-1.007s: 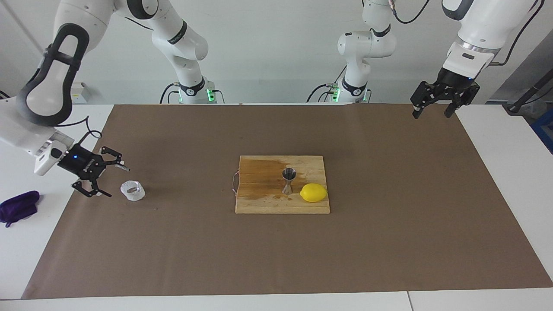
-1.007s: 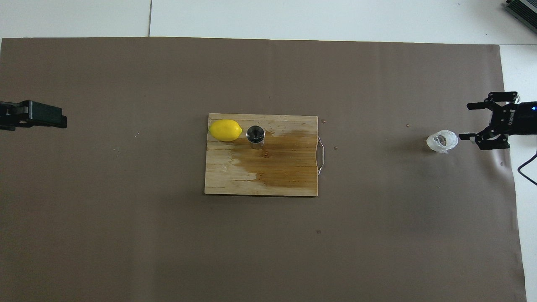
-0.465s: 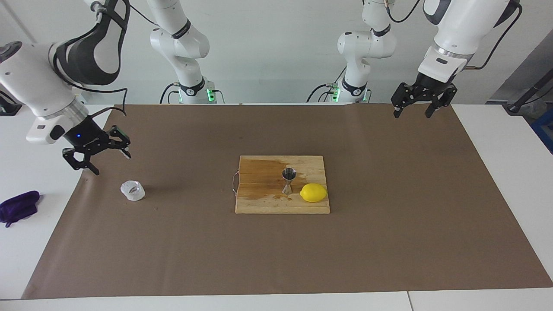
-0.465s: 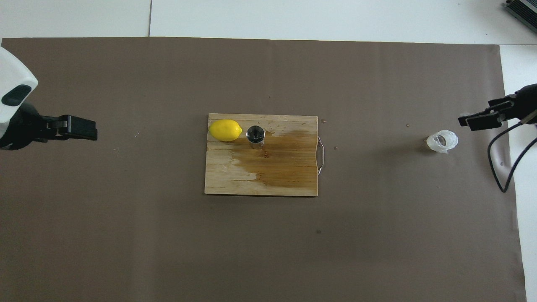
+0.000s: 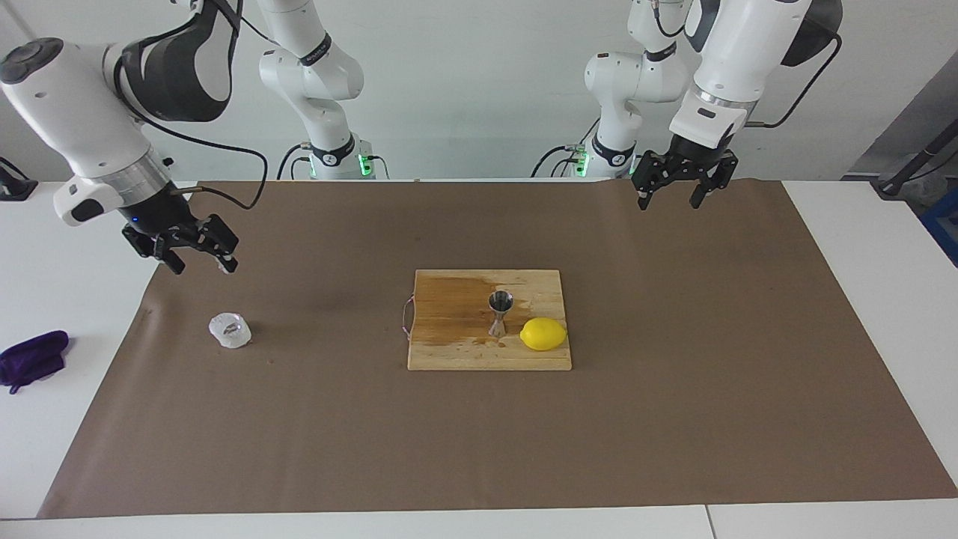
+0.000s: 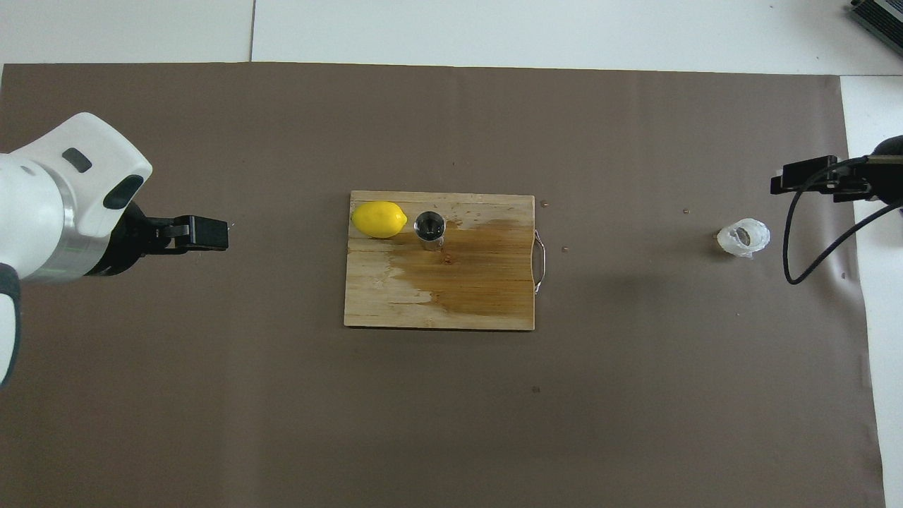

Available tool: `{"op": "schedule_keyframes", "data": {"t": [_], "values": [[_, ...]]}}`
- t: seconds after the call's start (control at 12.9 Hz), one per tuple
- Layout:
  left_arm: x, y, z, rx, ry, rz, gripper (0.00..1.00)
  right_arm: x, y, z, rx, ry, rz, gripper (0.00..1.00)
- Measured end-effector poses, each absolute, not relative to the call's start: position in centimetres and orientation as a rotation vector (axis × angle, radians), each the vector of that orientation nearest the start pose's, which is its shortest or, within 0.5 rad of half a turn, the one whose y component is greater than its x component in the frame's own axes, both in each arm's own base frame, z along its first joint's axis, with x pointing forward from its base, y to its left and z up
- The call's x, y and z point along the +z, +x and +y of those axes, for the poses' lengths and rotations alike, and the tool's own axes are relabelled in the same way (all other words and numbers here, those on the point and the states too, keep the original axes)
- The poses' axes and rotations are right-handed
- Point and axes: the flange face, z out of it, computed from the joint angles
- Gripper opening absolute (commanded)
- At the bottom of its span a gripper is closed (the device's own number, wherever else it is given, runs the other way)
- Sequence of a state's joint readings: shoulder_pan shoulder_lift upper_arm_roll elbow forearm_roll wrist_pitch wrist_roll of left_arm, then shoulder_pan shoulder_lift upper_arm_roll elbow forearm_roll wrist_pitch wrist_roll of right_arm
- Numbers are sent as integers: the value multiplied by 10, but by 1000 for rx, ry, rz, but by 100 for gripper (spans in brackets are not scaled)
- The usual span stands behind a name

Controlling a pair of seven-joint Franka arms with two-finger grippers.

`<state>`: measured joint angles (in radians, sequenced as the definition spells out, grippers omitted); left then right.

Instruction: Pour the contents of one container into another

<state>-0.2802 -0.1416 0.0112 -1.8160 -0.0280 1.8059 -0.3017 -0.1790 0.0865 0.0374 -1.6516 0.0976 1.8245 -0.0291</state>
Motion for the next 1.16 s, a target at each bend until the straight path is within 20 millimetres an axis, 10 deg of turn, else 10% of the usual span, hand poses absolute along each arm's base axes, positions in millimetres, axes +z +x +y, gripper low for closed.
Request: {"op": "schedule_keyframes", "data": {"t": [0.62,1.16], "values": [[599,503,-144,-243,-3213,-166,100,652,567,-81,-79,-3129,219,100],[602,508,-120,-245,-3204,-7,100,650,549,-53,-13,-3129,225,100]]}}
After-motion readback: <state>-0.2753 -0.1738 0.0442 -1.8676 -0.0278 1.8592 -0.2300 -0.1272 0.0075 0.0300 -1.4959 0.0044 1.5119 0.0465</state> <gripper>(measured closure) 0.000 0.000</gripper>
